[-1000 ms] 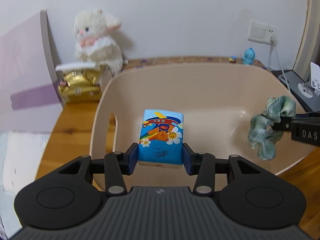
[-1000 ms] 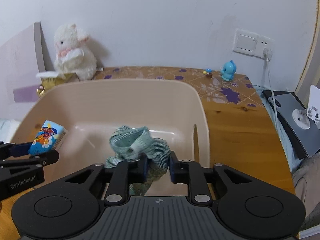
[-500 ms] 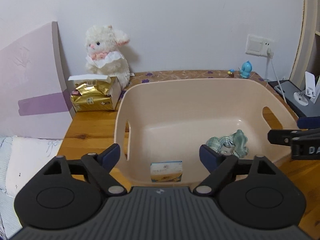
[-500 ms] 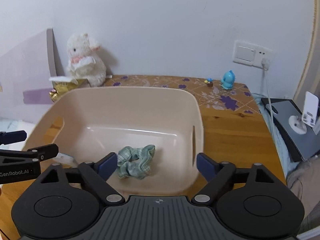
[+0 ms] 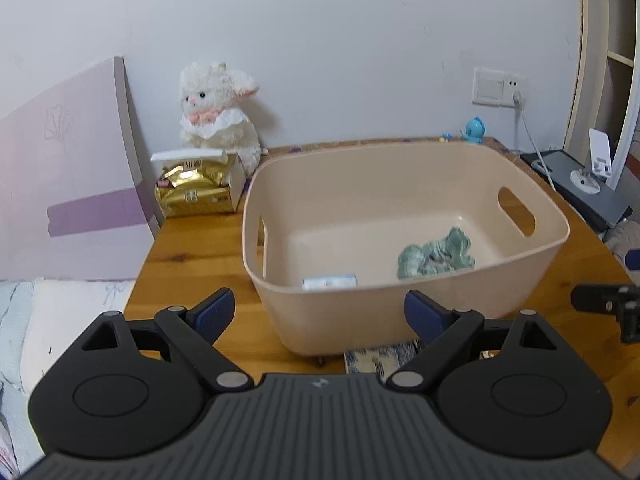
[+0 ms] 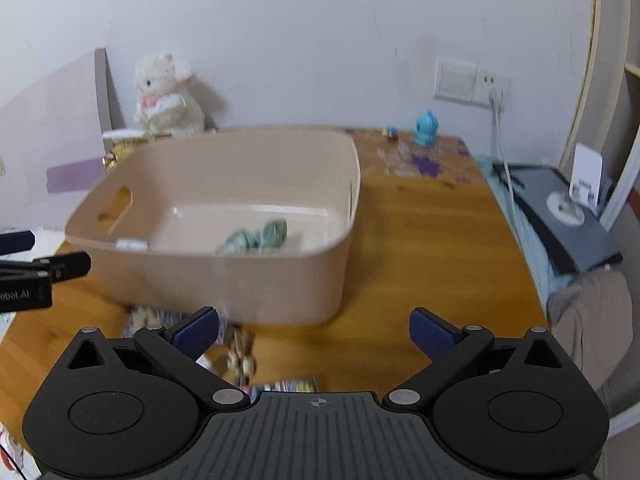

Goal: Organize objects
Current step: 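Grasp the black box with left tool while right tool grasps purple snack box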

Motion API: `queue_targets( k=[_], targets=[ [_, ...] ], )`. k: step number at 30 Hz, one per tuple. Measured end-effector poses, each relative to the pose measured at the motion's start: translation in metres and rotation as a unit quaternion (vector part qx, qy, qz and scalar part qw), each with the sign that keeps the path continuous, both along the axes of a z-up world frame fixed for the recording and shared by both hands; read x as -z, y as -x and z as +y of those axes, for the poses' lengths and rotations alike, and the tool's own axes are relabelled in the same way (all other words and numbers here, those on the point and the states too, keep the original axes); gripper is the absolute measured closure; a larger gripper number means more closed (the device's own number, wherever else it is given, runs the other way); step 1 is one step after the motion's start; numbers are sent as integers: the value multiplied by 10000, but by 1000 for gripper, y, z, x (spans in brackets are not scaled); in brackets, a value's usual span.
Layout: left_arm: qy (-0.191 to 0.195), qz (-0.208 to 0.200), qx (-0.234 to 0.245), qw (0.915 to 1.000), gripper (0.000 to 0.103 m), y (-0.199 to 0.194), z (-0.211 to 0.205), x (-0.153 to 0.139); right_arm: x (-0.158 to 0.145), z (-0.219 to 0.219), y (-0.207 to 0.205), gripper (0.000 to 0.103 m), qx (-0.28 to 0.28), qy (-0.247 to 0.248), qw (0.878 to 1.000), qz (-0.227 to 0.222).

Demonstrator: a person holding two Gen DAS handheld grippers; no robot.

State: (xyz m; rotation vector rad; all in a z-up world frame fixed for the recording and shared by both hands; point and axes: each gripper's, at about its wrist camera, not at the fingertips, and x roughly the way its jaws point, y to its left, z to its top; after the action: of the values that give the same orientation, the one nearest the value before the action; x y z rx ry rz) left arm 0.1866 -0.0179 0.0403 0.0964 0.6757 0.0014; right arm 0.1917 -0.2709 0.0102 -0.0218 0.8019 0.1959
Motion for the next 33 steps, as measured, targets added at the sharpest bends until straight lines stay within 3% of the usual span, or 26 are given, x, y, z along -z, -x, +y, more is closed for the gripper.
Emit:
queue_targets(
  k=[13, 18, 33],
  targets=[
    [145, 643, -19, 9978, 10, -1, -2, 54, 57, 31, -1, 0, 81, 337, 9983, 464],
    [163, 735, -33, 9972, 10, -3, -5, 65, 66, 42, -7, 0, 7, 584, 9974, 415],
    [524, 828, -4, 9952, 10, -10, -11, 74, 71, 47, -5, 0, -252, 538, 9975, 382]
  ],
)
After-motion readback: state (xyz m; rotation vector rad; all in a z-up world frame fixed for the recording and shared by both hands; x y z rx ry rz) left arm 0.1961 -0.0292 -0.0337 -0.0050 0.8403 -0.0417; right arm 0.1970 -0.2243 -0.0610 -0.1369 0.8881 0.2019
